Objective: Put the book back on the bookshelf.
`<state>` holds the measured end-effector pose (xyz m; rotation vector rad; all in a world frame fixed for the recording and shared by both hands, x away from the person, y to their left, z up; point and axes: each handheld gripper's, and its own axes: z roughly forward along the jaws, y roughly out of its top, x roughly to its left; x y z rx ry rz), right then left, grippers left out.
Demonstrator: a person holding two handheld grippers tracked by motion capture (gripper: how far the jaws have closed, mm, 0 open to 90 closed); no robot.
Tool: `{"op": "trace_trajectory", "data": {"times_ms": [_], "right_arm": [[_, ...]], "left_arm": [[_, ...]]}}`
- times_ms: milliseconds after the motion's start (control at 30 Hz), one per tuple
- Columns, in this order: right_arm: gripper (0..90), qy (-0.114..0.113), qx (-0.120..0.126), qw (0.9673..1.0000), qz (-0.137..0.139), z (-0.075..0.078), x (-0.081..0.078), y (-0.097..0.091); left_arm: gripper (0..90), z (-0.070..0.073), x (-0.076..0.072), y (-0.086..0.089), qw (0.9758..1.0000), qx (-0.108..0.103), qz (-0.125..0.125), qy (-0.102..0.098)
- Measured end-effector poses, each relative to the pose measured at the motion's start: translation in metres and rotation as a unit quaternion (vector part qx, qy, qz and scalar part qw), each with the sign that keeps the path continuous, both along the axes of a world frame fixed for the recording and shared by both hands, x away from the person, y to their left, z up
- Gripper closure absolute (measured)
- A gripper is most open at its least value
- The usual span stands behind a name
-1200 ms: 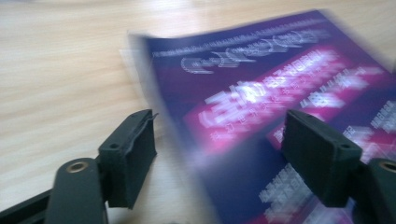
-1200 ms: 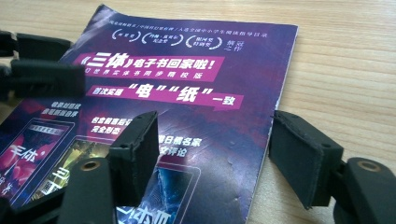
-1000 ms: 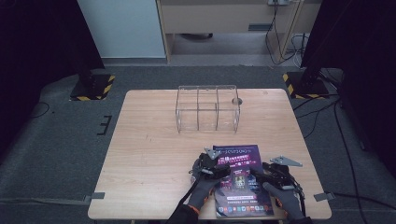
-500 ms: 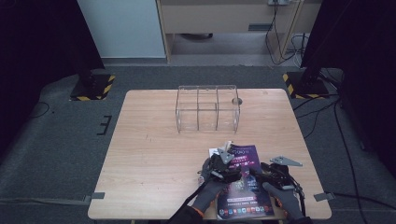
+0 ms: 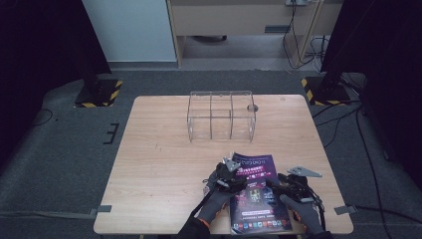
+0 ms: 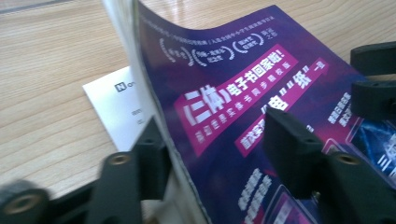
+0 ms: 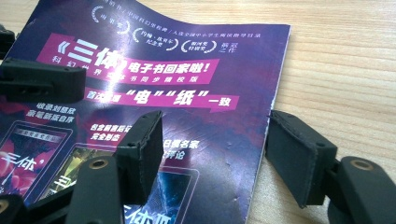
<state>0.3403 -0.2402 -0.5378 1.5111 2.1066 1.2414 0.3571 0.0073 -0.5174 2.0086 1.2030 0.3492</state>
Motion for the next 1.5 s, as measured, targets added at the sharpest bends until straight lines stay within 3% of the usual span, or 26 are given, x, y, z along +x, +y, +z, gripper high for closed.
{"op": "trace_trajectory", "data": {"times_ms": [100, 200, 300, 433, 500, 633, 700, 833, 967, 1100, 1200, 1500], "right_arm": [[36.4, 0.0, -0.001, 1.0, 0.001, 0.0, 0.0, 0.0], [36.4, 0.0, -0.002, 1.0, 0.001, 0.0, 0.0, 0.0], [36.4, 0.0, -0.002, 1.0, 0.001, 0.0, 0.0, 0.0], [36.3, 0.0, -0.001, 1.0, 0.001, 0.0, 0.0, 0.0], [36.3, 0.0, -0.001, 1.0, 0.001, 0.0, 0.0, 0.0], [36.4, 0.0, -0.001, 1.0, 0.001, 0.0, 0.0, 0.0], [36.4, 0.0, -0.001, 1.0, 0.001, 0.0, 0.0, 0.0], [36.4, 0.0, -0.002, 1.0, 0.001, 0.0, 0.0, 0.0], [36.3, 0.0, -0.001, 1.0, 0.001, 0.0, 0.0, 0.0], [36.4, -0.001, 0.0, 1.0, 0.001, 0.0, 0.0, 0.0], [36.4, 0.001, 0.001, 1.0, 0.001, 0.0, 0.0, 0.0], [36.3, 0.002, 0.003, 1.0, 0.0, 0.0, 0.0, 0.0]], "left_arm": [[58.8, -0.001, 0.003, 0.006, 0.9998, -0.017, 0.009, 0.01], [59.7, -0.002, 0.003, 0.006, 0.9999, -0.013, 0.001, 0.002], [51.5, -0.003, 0.001, 0.002, 1.0, -0.003, -0.005, -0.005], [41.3, -0.004, -0.003, -0.006, 0.9993, 0.026, -0.017, -0.019], [38.8, -0.004, -0.003, -0.006, 0.9993, 0.026, -0.021, -0.018], [33.8, -0.005, -0.006, -0.009, 0.997, 0.053, -0.05, -0.025], [32.2, -0.006, -0.008, -0.012, 0.9964, 0.063, -0.047, -0.03], [32.8, -0.005, -0.007, -0.012, 0.997, 0.063, -0.036, -0.027], [50.0, -0.004, -0.007, -0.005, 0.9985, 0.045, -0.007, -0.03], [63.8, -0.004, -0.007, 0.001, 0.9989, 0.033, 0.002, -0.035], [77.2, -0.002, -0.006, 0.002, 0.9995, 0.008, 0.005, -0.03], [80.7, -0.003, -0.004, 0.005, 0.9997, -0.001, 0.002, -0.024]]}}
